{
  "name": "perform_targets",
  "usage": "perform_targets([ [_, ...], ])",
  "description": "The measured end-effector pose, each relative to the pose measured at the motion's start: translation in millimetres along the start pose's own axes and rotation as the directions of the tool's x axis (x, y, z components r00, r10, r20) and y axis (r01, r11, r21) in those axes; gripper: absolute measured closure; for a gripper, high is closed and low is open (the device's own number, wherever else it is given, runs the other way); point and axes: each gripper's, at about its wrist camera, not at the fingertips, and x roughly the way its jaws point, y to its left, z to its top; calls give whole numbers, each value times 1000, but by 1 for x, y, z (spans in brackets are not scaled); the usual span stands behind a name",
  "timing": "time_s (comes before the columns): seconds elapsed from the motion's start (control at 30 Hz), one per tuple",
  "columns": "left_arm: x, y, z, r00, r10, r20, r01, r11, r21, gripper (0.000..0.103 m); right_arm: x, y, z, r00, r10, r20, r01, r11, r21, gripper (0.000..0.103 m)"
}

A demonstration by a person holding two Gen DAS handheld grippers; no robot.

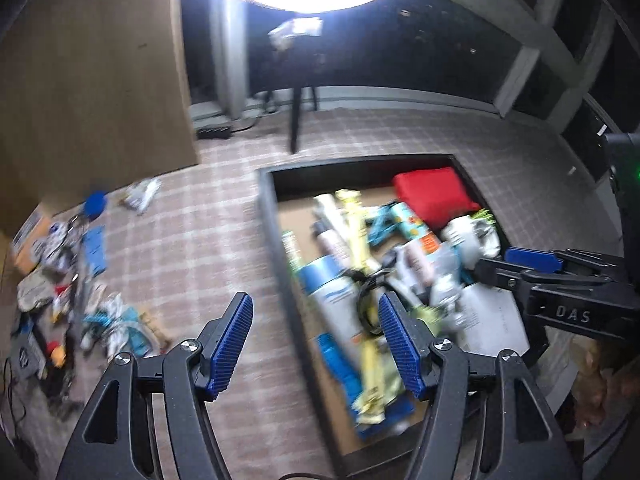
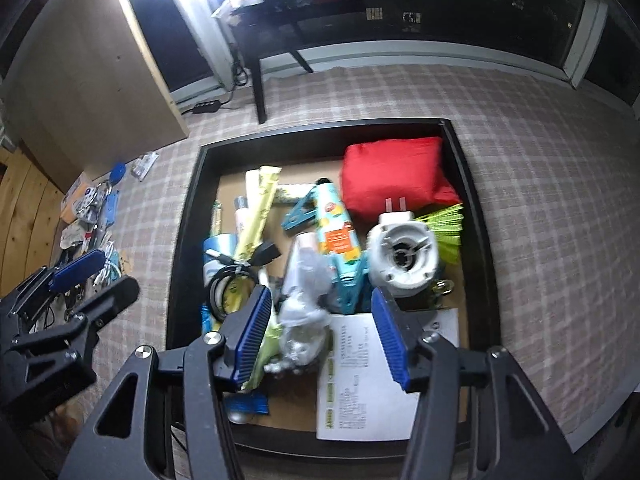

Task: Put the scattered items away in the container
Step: 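Move both grippers back toward the clutter pile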

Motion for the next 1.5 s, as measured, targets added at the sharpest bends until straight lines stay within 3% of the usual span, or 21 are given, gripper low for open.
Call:
perform_targets([
  [0.23, -29, 47, -43, 992, 121, 19, -121, 993, -20, 30, 2, 35, -18, 998, 67, -5, -67, 998, 9, 50],
  [0.7, -107, 139, -104, 969, 231, 88, -218, 967, -135, 25, -14, 147, -74, 993, 70, 92, -61, 994, -94, 44],
  [1.03, -111, 189, -139, 968, 250, 34, -239, 951, -197, 25, -1, 214, -107, 994, 76, 73, -65, 988, -143, 43],
  [1.27, -116, 215, -154, 972, 237, 3, -228, 942, -246, 25, 7, 236, -123, 996, 57, 67, -46, 987, -153, 43],
  [1.5, -115, 228, -164, 968, 249, -17, -246, 940, -238, 24, 12, 249, -132, 996, 45, 71, -34, 989, -144, 43],
])
